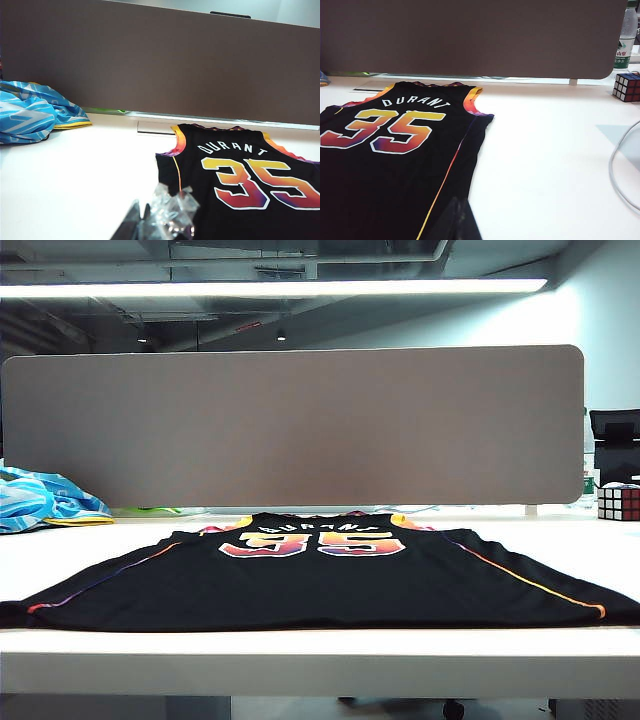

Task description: Fold the bottom side of the basketball jersey horizontally towards the center, about one-third of the way, and then fold the bottom of the basketball jersey up towards the top, creating a neat rectangle.

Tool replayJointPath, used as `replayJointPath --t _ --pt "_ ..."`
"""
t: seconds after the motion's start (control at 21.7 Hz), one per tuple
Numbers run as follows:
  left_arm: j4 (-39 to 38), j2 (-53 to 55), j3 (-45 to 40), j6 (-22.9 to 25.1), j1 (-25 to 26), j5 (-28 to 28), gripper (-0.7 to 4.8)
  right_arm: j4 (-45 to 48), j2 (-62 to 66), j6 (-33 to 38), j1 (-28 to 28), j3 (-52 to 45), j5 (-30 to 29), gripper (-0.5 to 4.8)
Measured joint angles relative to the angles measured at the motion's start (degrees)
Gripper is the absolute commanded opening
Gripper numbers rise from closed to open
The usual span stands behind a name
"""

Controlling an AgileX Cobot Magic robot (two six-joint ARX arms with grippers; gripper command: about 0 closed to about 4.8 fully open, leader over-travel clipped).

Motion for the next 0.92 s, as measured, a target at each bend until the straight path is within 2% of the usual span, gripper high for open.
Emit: replayJointPath --t 0.6,0.69,0.78,0.92 --pt "0.00 -0.02 0.00 -0.37 0.00 0.04 -0.06 0.00 0.00 1.97 0.00 0.00 -0.50 -0.01" --pt "-0.02 -0.02 0.00 -3.32 0.00 0.52 -0.06 0.00 0.00 5.07 0.00 0.00 -2.56 -0.03" --pt "-4.33 1.14 1.86 -12.22 0.00 0.76 -0.06 -0.44 0.55 10.95 0.02 0.07 -6.19 -0.03" --pt "-7.85 4.81 4.20 -15.39 0.00 1.01 -0.06 -3.93 3.19 12.33 0.00 1.55 -6.23 -0.04"
